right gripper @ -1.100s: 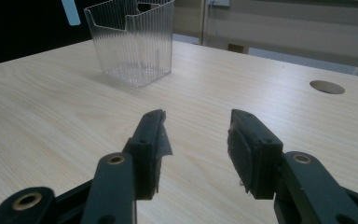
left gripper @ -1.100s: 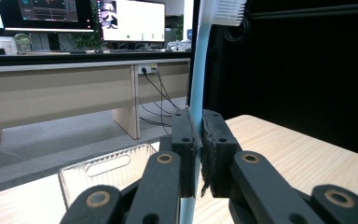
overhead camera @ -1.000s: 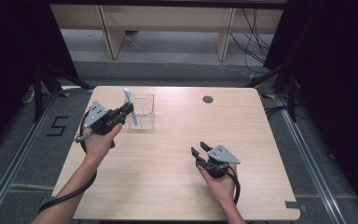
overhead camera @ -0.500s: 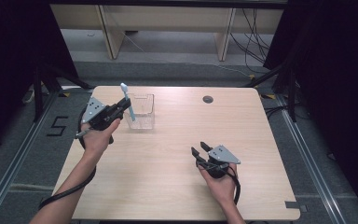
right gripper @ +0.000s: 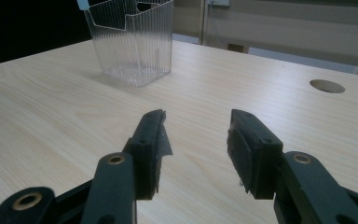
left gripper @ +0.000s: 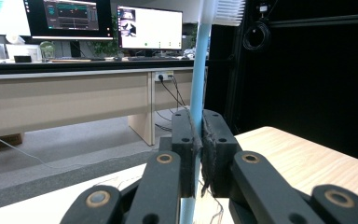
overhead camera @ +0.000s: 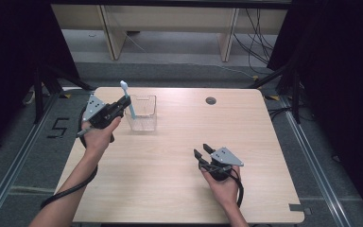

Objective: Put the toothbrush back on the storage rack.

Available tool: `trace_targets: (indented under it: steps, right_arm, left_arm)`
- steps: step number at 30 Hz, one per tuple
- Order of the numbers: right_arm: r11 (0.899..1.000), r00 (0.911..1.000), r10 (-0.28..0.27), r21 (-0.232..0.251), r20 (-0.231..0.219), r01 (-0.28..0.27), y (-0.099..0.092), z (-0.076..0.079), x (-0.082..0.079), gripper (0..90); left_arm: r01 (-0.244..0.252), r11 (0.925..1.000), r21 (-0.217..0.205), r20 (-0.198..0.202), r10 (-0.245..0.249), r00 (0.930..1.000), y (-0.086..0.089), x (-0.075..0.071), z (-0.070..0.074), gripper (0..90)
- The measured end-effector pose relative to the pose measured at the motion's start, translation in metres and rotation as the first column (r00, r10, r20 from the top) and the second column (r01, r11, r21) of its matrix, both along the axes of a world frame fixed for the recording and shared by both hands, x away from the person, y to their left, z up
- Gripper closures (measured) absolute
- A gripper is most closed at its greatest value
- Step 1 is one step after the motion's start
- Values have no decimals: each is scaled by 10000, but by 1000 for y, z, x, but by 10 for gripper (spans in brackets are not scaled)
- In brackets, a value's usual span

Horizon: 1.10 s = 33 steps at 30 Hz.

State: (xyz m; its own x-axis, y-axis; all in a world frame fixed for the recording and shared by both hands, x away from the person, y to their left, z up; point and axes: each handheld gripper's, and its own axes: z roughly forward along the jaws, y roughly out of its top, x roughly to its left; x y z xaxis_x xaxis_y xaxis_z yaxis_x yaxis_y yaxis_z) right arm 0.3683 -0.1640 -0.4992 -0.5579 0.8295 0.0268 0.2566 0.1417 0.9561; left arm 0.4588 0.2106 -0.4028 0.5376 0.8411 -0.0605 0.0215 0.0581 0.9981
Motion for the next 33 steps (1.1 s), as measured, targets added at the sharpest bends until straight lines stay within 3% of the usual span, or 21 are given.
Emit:
trace_targets:
  steps: [19,29,30,31,33]
  right_arm:
    - [10000,10000,-34,-10,-16,34,1,0,0,559]
    - [9998,10000,30,-188,53,-29,0,0,1,558]
    - [9994,9997,-24,-359,236,32,-1,0,1,558]
    - [9998,9998,-133,-130,-126,131,1,0,-1,559]
    - [9998,9999,-127,-140,-104,126,1,0,-1,558]
  left_arm:
    - [-274,9996,18,-1,274,9996,2,14,6,838]
    - [-430,9991,15,-74,430,9990,5,21,6,839]
    - [-447,9990,16,-84,447,9990,6,21,6,839]
    - [-449,9990,11,-81,449,9990,6,21,5,838]
    - [-472,9989,8,-83,472,9988,6,22,5,838]
